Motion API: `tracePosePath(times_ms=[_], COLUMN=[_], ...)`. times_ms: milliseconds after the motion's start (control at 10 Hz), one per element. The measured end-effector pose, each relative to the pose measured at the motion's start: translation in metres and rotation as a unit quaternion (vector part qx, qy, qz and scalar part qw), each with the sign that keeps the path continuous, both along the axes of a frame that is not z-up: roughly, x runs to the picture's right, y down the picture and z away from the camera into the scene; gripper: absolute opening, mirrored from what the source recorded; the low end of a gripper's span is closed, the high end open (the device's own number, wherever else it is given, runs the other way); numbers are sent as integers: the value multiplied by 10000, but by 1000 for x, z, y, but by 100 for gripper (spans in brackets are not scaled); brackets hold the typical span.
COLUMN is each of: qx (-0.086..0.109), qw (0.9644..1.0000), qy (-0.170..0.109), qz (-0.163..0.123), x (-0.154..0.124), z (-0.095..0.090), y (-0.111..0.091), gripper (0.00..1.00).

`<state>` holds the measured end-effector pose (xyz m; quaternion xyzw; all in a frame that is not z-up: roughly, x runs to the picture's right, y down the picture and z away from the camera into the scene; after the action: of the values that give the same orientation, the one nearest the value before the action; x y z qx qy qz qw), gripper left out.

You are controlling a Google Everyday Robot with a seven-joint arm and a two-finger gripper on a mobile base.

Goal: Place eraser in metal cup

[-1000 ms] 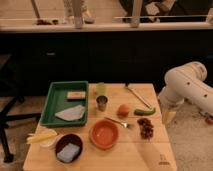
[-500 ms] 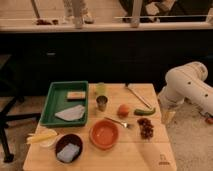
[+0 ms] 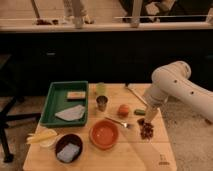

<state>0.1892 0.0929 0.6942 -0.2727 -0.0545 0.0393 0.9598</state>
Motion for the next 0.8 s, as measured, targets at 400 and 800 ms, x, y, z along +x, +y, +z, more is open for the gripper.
tracePosePath(times_ms=[400, 800], qx=[144, 25], qw=[9997, 9989], qy=[-131, -312], qz=[126, 350], x=[-46, -85], z=[4, 17], y=[-11, -20], gripper=[80, 80])
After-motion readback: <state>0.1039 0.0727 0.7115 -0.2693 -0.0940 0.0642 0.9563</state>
